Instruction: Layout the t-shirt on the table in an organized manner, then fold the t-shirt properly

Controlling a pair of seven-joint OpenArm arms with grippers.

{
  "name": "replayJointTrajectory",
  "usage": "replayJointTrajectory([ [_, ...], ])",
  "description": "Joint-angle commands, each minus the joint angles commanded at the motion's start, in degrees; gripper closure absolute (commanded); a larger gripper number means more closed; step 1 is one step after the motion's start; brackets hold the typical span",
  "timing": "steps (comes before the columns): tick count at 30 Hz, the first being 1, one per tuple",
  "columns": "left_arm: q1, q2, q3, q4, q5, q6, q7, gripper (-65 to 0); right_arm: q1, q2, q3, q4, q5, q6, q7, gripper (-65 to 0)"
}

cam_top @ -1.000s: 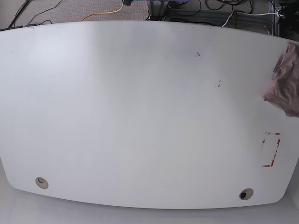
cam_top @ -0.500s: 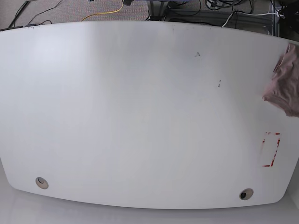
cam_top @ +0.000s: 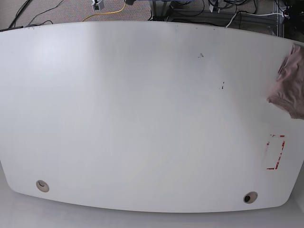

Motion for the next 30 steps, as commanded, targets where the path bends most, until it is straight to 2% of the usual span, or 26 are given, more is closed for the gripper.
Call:
replayJointTrajectory([
  [1,-0.62,0.00,0.53,-0.35,0.00,0.97,0.00,-12.9,0.26,0.00,0.00,-0.18,0.00,-0.53,0.00,-15.2],
  [3,-1.85,0.18,2.02,-1.58,0.00,3.78,0.00,-13.1,1.23,-0.09,0.00,-1.41,0.00,-2.73,0.00,-15.2],
  [5,-2.55,0.26,2.73,-2.73,0.00,5.19,0.00,-13.1,1.85,-0.09,0.00,-2.02,0.00,-3.52,0.00,-15.2],
  [9,-4.13,1.41,2.90,-4.31,-0.26,5.71,0.00,-13.1,2.46,-0.09,0.00,-2.37,0.00,-3.96,-0.09,-15.2],
  [14,-4.84,2.20,2.90,-4.75,-0.18,5.80,0.18,-13.1,3.60,-0.18,0.00,-2.37,0.00,-4.04,-3.08,-15.2],
  [17,-5.19,2.29,2.90,-4.84,-0.09,5.80,0.26,-13.1,4.13,-0.44,0.00,-2.37,0.00,-5.71,-3.08,-15.2],
  [18,-5.27,2.37,2.99,-4.84,-0.09,5.89,0.35,-13.1,4.22,-0.70,-0.09,-2.37,-0.62,-6.95,-3.08,-15.2],
  [19,-5.27,2.37,2.99,-4.84,-0.09,6.51,0.35,-13.1,4.31,-0.79,-0.09,-2.37,-1.93,-8.09,-3.08,-15.2],
  [22,-5.27,2.37,3.08,-4.84,-0.09,8.62,0.35,-13.1,4.40,-0.97,0.09,-2.37,-5.01,-9.58,-3.08,-15.2],
  [30,-5.19,2.20,4.40,-4.75,-0.09,9.05,0.35,-13.1,4.40,-2.81,0.26,-2.37,-6.59,-9.93,-3.16,-15.2],
])
